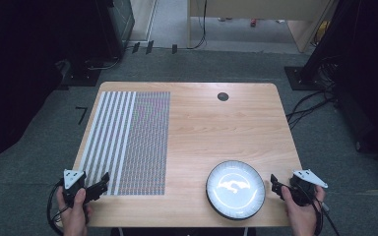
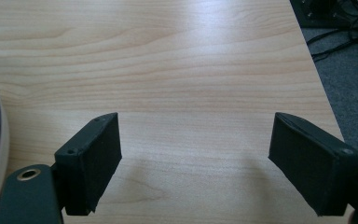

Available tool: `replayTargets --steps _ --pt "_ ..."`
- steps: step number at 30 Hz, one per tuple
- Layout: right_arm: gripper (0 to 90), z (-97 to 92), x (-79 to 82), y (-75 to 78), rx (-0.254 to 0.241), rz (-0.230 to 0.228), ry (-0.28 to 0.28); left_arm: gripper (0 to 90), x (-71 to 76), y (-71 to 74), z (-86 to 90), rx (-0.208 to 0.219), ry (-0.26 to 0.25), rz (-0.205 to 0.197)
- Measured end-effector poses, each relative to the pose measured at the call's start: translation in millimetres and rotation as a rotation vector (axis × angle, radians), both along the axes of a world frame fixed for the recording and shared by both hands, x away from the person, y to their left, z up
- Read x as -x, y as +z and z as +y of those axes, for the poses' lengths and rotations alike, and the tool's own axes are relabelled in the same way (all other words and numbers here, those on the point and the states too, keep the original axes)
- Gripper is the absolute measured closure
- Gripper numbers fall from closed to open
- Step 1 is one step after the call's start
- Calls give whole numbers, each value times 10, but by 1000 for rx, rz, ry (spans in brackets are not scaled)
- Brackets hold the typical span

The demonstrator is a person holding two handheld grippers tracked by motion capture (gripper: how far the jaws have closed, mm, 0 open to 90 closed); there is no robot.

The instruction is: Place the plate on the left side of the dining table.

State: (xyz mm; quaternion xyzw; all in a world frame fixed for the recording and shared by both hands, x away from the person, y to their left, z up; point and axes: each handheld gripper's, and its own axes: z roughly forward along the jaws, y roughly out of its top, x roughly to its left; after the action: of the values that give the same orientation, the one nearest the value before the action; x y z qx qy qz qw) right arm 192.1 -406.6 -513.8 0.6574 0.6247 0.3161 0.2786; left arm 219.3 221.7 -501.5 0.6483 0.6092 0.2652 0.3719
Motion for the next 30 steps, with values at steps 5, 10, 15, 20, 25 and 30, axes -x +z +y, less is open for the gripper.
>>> replayTargets --steps 5,10,15,20,25,30 --pt "169 34 23 49 1 -19 -2 153 2 0 -37 -3 -13 5" --pt "172 77 46 92 -5 -35 1 153 6 2 -63 -5 -22 5" --pt "177 121 69 134 -8 -51 5 153 7 4 -92 8 -33 9" --pt "178 160 84 162 -8 -59 10 153 13 14 -117 19 -41 9" --pt "180 196 97 188 -10 -69 22 153 19 20 -157 22 -50 8" --pt "180 240 111 211 -12 -73 35 154 28 27 -205 20 -62 7"
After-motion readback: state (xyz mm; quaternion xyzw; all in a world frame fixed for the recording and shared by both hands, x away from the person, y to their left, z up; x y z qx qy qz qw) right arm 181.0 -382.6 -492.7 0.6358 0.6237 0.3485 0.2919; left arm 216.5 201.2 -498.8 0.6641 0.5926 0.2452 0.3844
